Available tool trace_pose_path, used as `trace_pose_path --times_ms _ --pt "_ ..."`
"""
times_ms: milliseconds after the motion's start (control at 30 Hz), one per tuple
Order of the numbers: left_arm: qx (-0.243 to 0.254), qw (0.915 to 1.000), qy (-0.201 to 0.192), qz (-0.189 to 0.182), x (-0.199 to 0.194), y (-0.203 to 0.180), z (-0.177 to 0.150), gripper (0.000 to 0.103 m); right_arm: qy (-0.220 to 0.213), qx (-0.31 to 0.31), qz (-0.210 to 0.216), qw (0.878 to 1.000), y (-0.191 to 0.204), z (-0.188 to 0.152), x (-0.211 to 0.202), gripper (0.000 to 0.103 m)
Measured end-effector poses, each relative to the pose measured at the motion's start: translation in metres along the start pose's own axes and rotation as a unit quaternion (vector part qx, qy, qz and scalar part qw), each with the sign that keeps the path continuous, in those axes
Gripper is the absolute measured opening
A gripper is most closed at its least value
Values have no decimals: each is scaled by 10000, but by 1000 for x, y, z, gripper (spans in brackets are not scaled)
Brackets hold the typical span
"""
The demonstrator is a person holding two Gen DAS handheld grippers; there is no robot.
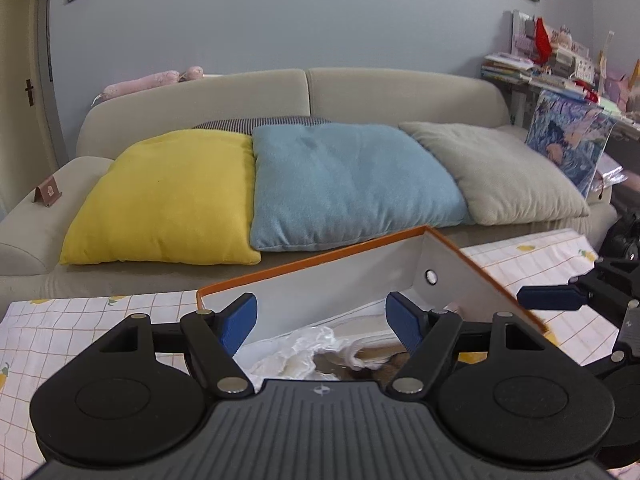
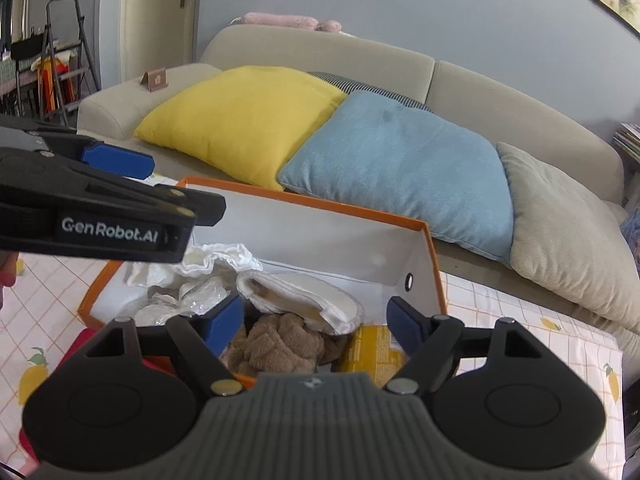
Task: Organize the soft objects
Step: 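Move both tools back over the bed toward the brown sponge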
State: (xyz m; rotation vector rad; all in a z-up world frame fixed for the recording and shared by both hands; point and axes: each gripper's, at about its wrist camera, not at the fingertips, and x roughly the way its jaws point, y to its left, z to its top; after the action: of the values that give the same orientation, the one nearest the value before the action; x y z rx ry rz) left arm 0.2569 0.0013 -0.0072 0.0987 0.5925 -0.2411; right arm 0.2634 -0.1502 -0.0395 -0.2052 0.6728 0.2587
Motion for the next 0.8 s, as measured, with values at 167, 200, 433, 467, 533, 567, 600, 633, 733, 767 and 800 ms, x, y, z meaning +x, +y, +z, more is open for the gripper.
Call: trace_pose_path --times_ms 167,200,433,467,533,567,600,633,733,767,800 --pt "-95 9994 -266 -204 -31 -15 -5 86 -314 234 -173 9991 -6 -20 -39 78" --pt "-126 9992 -298 -253 -36 -18 -7 86 -375 267 -222 9987 -7 -25 -47 78" --pt "-239 9978 -282 -554 -65 -42 -31 85 -596 438 -651 9951 -16 -67 -90 80" --pt "-223 9977 -243 -591 -68 -46 -36 85 -616 519 -697 9943 -18 -74 -96 80" --pt "-217 9973 -129 -684 -72 -52 -44 85 -621 657 -763 9930 -22 -88 -106 80" --pt "-204 9972 -77 -721 -74 -56 -49 85 -610 727 -809 9922 -25 -95 -111 80" --pt "-163 9971 -26 -741 -76 -60 -54 85 -595 784 -850 9915 -26 -102 -115 80" --pt "-112 9971 28 -749 -78 -64 -59 85 -572 832 -891 9909 -27 -108 -118 80" --pt "-11 9960 221 -868 -79 -75 -74 84 -504 948 -1015 9890 -31 -129 -127 80" --pt "16 9954 311 -902 -78 -78 -79 84 -472 955 -1041 9889 -31 -136 -129 81" --pt "43 9949 395 -926 -77 -81 -83 83 -440 944 -1072 9888 -31 -142 -130 81"
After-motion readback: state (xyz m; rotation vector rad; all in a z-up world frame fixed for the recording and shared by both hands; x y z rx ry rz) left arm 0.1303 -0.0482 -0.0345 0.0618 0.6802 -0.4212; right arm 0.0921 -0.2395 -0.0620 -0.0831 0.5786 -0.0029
